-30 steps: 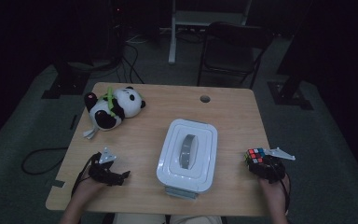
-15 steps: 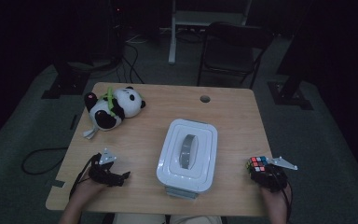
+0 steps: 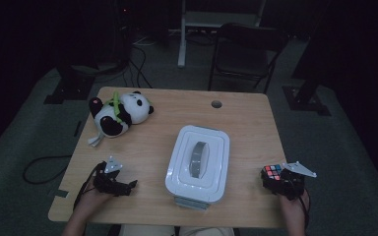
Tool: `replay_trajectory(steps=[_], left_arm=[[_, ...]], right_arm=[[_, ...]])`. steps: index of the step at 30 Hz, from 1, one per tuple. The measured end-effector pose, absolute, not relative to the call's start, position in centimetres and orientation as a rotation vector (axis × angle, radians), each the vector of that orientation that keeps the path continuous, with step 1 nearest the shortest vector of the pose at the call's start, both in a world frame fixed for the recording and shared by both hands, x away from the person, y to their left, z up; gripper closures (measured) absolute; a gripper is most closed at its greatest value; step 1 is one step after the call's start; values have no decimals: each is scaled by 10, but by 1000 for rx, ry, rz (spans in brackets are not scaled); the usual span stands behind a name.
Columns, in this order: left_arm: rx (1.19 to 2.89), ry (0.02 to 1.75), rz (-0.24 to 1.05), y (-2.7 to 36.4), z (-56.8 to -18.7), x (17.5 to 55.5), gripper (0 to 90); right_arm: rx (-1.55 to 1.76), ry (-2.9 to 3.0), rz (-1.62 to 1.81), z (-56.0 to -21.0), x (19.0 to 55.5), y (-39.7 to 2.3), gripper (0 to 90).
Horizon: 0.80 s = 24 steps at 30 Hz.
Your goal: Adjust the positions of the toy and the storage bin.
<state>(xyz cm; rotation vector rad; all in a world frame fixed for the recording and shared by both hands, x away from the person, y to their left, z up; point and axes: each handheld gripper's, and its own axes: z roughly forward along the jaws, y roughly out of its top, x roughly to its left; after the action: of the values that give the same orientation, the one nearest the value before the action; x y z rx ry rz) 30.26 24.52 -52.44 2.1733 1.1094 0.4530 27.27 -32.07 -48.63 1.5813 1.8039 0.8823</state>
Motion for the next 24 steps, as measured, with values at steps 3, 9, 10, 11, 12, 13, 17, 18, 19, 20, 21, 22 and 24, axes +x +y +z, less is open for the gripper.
replay_trajectory(steps=[3, 9, 10, 11, 12, 13, 17, 18, 19, 20, 21, 22, 24], left_arm=[[2173, 1110, 453, 245, -524, 303, 6], [2162, 1135, 463, 244, -524, 302, 6], [2161, 1137, 464, 244, -524, 302, 6], [2161, 1139, 464, 244, -524, 302, 6], [2160, 1140, 465, 244, -524, 302, 6], [2160, 1142, 466, 244, -524, 302, 6], [2159, 1142, 466, 244, -524, 302, 5], [2159, 1143, 466, 244, -524, 302, 6], [2159, 1143, 466, 244, -524, 302, 6], [2159, 1143, 466, 244, -524, 302, 6], [2159, 1143, 466, 244, -524, 302, 6], [2159, 1143, 466, 244, -524, 302, 6], [2159, 1143, 466, 244, -524, 302, 6]], right_arm=[[1569, 1791, 891, -481, 274, -321, 130], [1464, 1820, 917, -461, 283, -315, 135], [1425, 1842, 951, -457, 286, -313, 135], [1405, 1852, 979, -455, 287, -312, 136], [1387, 1857, 999, -453, 289, -310, 136], [1371, 1862, 1006, -451, 291, -308, 136], [1340, 1887, 1041, -447, 299, -297, 136], [1336, 1887, 1055, -447, 300, -293, 136], [1333, 1892, 1068, -447, 303, -290, 135], [1327, 1902, 1072, -447, 305, -284, 136], [1320, 1903, 1070, -448, 307, -281, 136], [1309, 1914, 1062, -448, 309, -277, 136], [1299, 1932, 1052, -450, 313, -268, 136]])
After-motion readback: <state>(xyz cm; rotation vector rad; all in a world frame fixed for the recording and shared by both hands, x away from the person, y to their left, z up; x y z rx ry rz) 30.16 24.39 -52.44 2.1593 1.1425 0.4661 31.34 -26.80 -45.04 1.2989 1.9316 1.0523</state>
